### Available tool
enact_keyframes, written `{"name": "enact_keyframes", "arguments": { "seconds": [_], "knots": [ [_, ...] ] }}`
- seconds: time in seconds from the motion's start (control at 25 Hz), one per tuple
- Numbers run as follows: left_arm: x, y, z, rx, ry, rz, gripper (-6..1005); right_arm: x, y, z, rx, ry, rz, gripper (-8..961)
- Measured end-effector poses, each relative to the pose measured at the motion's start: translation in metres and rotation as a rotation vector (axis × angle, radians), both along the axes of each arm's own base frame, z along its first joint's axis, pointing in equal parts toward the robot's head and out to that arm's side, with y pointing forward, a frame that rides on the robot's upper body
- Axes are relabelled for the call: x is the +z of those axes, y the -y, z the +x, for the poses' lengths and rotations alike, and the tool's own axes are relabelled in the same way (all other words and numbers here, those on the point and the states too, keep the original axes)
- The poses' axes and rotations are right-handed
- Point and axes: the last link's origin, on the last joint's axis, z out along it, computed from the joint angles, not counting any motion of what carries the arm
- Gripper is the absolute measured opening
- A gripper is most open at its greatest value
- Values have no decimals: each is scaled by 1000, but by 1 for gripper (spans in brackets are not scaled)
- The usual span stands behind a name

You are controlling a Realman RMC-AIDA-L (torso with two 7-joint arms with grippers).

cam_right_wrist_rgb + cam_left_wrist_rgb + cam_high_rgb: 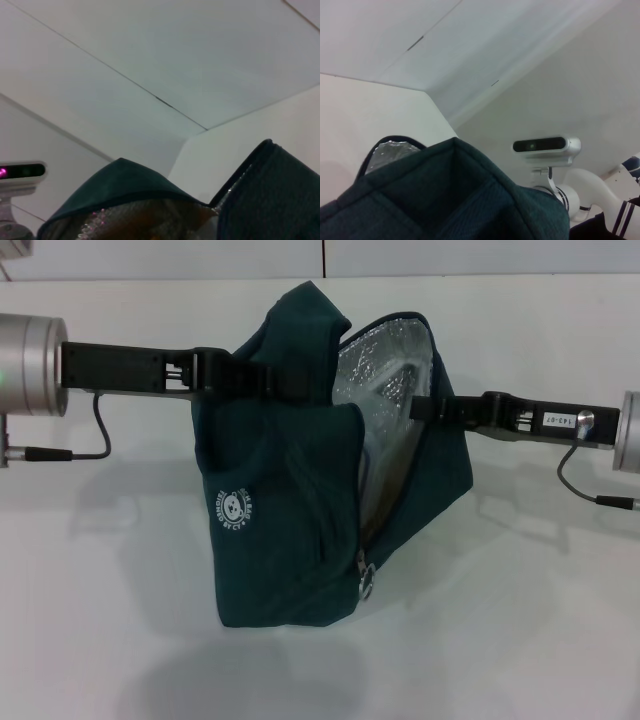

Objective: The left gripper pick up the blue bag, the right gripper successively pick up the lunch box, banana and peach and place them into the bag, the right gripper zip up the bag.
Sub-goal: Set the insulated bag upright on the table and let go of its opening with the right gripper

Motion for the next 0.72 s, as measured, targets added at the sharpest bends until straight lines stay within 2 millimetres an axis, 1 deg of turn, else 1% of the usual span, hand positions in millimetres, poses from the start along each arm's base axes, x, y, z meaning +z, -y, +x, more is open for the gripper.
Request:
{"name": "enact_keyframes", "arguments": {
  "seconds": [0.08, 0.28, 0.36, 0.44, 0.56, 0.64, 0.72],
  "knots": [
    [0, 0, 0, 1, 1, 1, 81, 1, 1, 0, 14, -12, 11, 451],
    [-1, -1, 2, 2, 9, 3, 81, 12, 7, 0, 55, -78, 59, 227],
    [-3, -2, 6, 0, 20, 5, 81, 23, 12, 1, 88, -104, 78, 205],
    [-7, -5, 11, 2, 40, 8, 81, 37, 21, 4, 127, -128, 108, 183],
    [-18, -10, 16, 22, 54, 2, 82, 59, 37, 10, 173, -153, 165, 159],
    [-27, -11, 15, 44, 47, -6, 82, 70, 45, 13, 199, -160, 187, 146],
    [-36, -12, 12, 67, 34, -4, 82, 76, 51, 17, 211, -157, 199, 133]
  ]
}}
